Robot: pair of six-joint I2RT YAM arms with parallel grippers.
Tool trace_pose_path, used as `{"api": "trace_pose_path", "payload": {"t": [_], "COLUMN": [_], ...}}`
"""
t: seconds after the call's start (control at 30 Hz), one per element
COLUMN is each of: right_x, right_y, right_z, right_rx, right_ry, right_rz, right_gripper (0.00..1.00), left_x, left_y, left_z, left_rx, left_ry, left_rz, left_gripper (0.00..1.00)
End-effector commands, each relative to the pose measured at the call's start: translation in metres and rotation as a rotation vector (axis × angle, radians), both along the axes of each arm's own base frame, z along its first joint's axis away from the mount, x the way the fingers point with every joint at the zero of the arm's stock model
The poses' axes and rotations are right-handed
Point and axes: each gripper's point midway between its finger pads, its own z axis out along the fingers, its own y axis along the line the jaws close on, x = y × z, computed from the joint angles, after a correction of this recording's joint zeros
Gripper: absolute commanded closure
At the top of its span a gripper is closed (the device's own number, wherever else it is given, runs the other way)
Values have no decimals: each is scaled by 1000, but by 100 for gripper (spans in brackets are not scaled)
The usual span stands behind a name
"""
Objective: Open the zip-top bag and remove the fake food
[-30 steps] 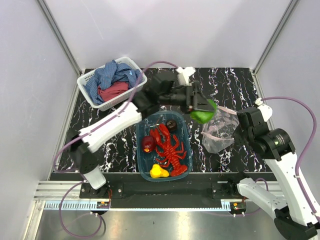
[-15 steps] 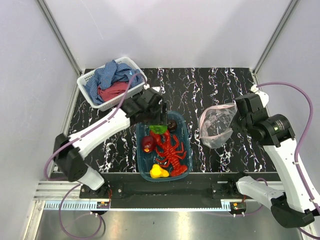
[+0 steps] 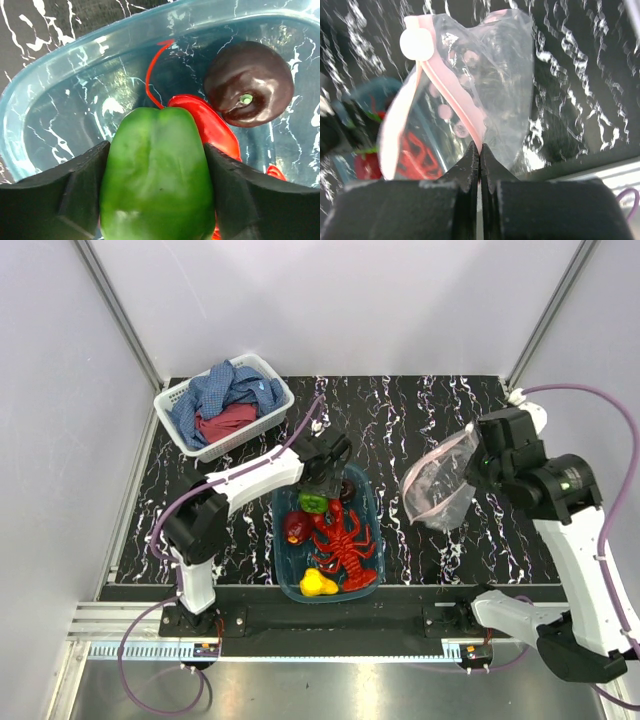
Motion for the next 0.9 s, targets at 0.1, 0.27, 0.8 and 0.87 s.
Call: {"api": "trace_pose_path", "payload": {"t": [0.1,0.27,0.8,0.87], "right_x": [-53,-19,163,162], "right_y": [-48,-36,53,61], "right_z": [9,-5,-52,-43], "right_rx": [-173,-228,-283,-247], "right_ry": [83,87,145,127], "right_rz": [-45,7,193,225], "right_gripper": [100,96,28,1], "left_x": [3,-15,-111,-115], "left_y": [-6,-8,38,41], "left_z": [61,115,194,204], "left_rx": [-117,-233,-570,-606], "left_ry": [-104,-131,-196,-225], "left_rz": [-63,-91,-62,-57], "left_gripper": [1,1,1,1]}}
